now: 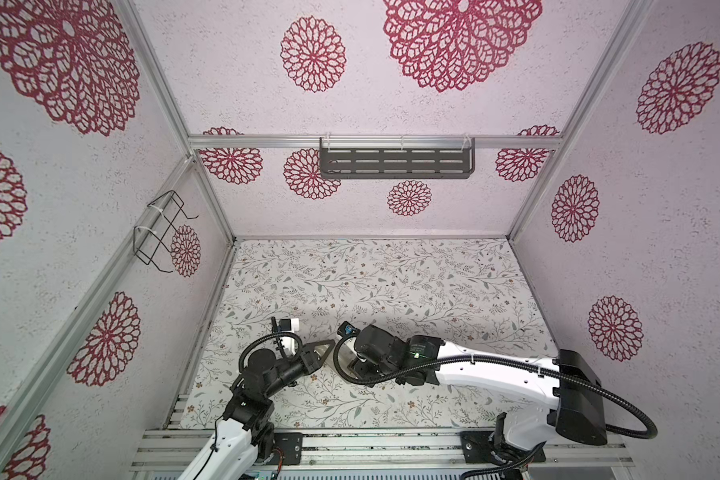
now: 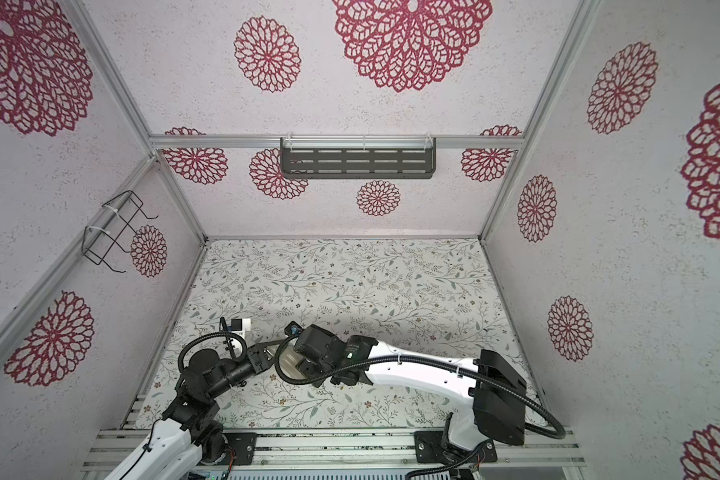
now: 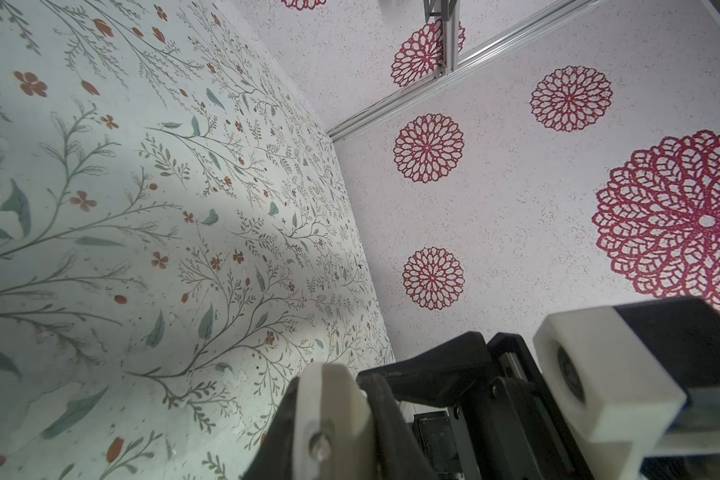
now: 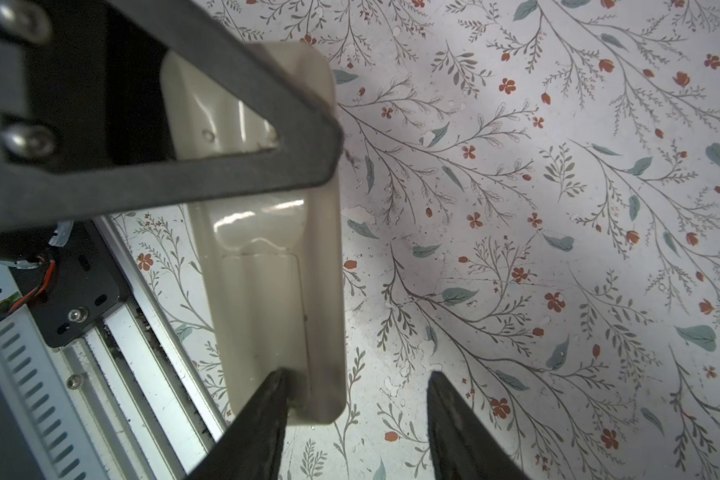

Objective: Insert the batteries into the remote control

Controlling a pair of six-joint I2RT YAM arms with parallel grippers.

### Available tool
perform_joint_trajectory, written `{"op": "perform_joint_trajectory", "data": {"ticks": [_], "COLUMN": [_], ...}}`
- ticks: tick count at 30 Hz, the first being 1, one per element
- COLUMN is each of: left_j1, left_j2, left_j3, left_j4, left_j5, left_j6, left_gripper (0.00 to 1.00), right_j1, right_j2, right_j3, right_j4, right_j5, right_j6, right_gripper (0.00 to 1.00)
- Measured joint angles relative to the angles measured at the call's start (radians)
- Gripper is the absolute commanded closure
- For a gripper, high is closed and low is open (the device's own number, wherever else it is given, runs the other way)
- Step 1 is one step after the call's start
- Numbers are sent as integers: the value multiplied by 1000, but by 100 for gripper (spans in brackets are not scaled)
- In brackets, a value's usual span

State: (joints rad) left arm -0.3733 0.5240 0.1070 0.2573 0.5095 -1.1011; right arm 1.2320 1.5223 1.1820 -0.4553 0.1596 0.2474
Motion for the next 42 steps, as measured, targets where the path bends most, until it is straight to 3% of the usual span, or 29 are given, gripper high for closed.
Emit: {"op": "perform_joint_trajectory", "data": {"ticks": [21,27,33,42], "left_j1": [10,9,8,10], "left_j2": [33,18,-20,-13], "left_j3": [-35,-16,13,16], "left_j4": [87,50,-9,-10], "left_j5": [-25,-21,-25,-27], "left_j6": [-101,-80,-50,-51], "left_gripper": [100,100,100,100], "right_j1": [-15,0,20,43], "right_j2": [24,2,-47,-74], "right_j3": [-1,-12,-45,-102], "right_j4": [55,79,119,198], "right_j5": [-2,26,48,30], "right_j6": [-19,-47,-71,-76], "right_gripper": [45,40,29,24]}}
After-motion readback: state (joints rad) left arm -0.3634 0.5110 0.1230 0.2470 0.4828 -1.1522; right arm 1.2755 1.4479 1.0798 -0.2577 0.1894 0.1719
